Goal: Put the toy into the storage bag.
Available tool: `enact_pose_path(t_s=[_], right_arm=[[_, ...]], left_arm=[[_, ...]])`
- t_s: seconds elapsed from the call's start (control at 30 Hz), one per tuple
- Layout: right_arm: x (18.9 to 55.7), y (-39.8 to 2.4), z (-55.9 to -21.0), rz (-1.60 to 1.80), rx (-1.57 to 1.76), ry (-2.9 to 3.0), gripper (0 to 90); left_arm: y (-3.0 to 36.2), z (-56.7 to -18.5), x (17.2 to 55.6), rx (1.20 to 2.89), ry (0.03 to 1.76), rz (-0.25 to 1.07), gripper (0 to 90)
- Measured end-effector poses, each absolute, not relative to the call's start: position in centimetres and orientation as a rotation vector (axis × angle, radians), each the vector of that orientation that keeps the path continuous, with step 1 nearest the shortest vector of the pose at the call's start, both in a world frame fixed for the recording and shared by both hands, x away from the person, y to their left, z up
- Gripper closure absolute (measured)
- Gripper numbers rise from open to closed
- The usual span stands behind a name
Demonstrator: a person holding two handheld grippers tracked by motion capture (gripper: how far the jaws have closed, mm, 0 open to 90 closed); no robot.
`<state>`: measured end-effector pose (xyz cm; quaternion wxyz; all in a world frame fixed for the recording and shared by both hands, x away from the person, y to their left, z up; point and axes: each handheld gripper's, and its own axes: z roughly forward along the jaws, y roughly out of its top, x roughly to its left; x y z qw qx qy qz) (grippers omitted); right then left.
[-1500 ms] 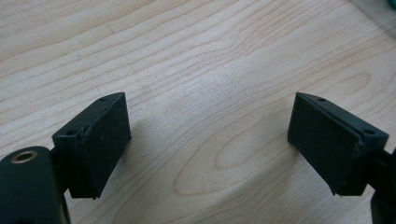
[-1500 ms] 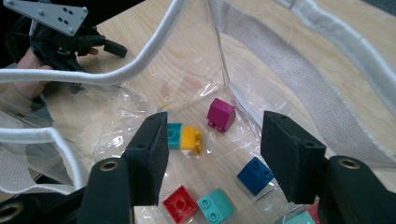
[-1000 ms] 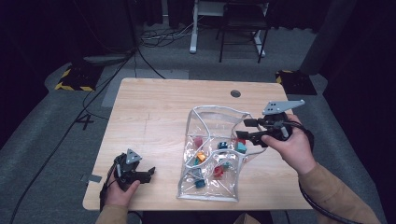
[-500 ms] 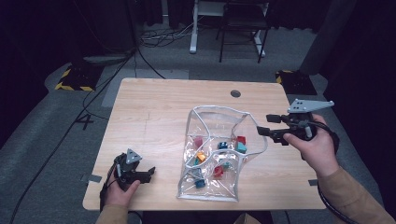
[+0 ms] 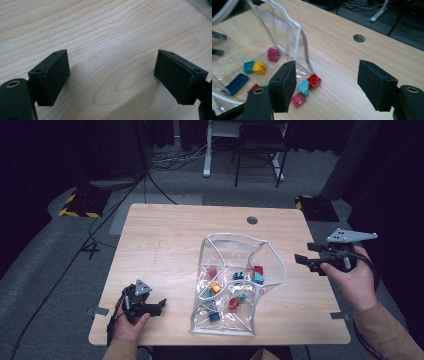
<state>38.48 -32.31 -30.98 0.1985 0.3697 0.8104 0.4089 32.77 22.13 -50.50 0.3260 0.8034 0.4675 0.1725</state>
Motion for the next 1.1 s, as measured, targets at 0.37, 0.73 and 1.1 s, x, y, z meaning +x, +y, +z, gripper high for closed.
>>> enact_pose_path(t_s=[0.37,0.73,1.1], right_arm=[[39.1,-32.9,-35.1,1.136,1.108,2.294,31.2],[38.9,-31.2,-40.8,1.125,1.114,2.369,30.6],[38.7,-29.5,-45.0,1.142,1.093,2.398,30.3]], left_arm=[[22.1,-50.5,32.8,2.105,1.225,0.452,13.4],[22.1,-50.5,32.8,2.105,1.225,0.452,13.4],[22.1,-50.5,32.8,2.105,1.225,0.452,13.5]])
